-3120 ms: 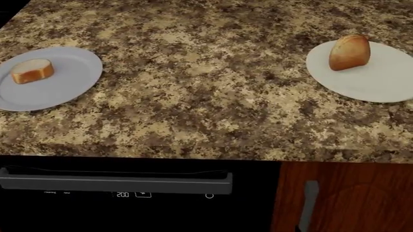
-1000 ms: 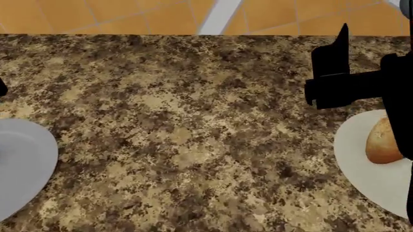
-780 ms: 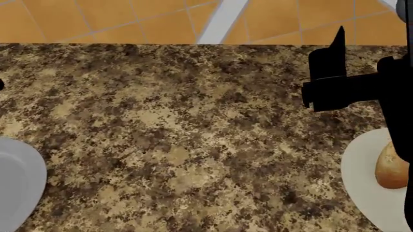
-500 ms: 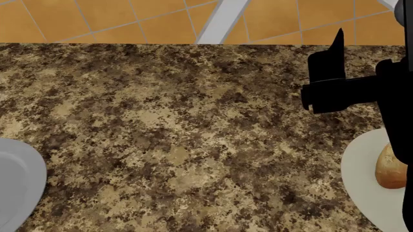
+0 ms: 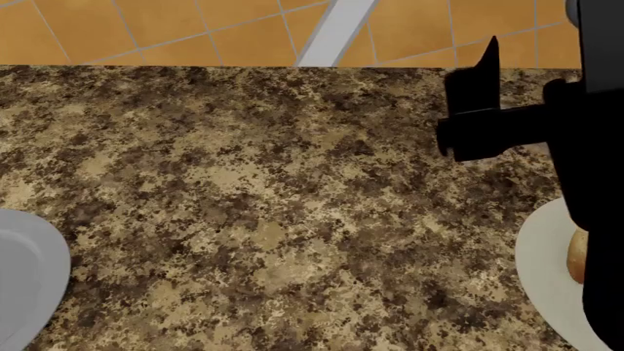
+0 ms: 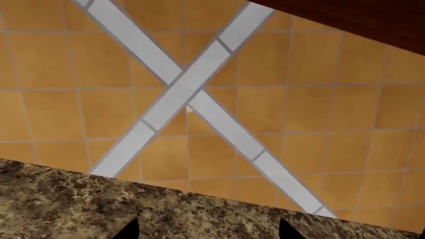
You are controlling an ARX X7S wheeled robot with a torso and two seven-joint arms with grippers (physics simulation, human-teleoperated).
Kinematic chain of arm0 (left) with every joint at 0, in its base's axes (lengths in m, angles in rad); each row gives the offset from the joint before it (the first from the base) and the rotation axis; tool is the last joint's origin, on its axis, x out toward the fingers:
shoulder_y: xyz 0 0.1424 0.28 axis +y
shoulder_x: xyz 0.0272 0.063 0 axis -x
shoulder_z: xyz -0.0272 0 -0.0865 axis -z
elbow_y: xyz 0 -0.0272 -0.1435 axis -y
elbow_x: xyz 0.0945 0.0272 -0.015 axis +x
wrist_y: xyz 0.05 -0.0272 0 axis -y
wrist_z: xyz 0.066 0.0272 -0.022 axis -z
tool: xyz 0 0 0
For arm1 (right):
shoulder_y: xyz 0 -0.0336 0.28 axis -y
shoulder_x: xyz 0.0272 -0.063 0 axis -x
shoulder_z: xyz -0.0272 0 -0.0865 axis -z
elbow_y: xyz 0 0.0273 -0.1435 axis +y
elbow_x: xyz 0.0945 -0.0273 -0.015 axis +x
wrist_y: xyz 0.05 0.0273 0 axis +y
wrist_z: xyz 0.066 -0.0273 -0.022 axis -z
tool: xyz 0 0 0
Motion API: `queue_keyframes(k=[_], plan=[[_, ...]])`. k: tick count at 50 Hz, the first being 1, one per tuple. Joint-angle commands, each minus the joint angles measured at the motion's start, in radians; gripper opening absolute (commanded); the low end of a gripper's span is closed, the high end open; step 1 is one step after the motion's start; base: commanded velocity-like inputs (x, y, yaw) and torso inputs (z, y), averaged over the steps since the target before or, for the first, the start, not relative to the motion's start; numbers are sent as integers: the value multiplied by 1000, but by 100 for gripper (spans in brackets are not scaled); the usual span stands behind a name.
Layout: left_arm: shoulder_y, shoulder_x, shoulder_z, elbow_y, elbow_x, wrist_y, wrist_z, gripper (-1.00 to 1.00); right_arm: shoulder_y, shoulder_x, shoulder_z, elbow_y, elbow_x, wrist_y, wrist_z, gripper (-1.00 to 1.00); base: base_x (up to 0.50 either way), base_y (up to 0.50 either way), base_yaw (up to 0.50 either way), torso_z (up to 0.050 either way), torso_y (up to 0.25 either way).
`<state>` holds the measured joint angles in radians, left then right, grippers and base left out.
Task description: Place all breads on the cutting board.
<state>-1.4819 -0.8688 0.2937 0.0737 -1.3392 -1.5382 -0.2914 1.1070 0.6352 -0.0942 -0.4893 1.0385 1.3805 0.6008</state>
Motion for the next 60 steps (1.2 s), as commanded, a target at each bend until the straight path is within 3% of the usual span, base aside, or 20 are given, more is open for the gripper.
queue_keyframes(k=[1, 7, 15, 31, 50, 60], plan=[[-222, -144, 311, -111, -195, -27, 117, 100, 36, -11, -34, 20, -5, 2, 4, 100, 0, 0, 0, 0, 0], [-348, -189, 508, -76, -190, -25, 235, 100, 22, -16, -52, 28, -18, -18, 1, 100, 0, 0, 0, 0, 0], [-464, -269, 676, 52, -86, -12, 423, 100, 41, -18, -79, 43, -29, -27, -9, 100, 0, 0, 0, 0, 0], [-456, -401, 782, 211, 31, 74, 603, 100, 45, -12, -78, 36, -12, -17, 12, 100, 0, 0, 0, 0, 0], [-402, -420, 870, 148, 209, 179, 709, 100, 70, -20, -118, 63, -23, -29, 9, 100, 0, 0, 0, 0, 0], [-370, -376, 899, 84, 250, 226, 751, 100, 88, -28, -145, 80, -34, -39, 2, 100, 0, 0, 0, 0, 0]])
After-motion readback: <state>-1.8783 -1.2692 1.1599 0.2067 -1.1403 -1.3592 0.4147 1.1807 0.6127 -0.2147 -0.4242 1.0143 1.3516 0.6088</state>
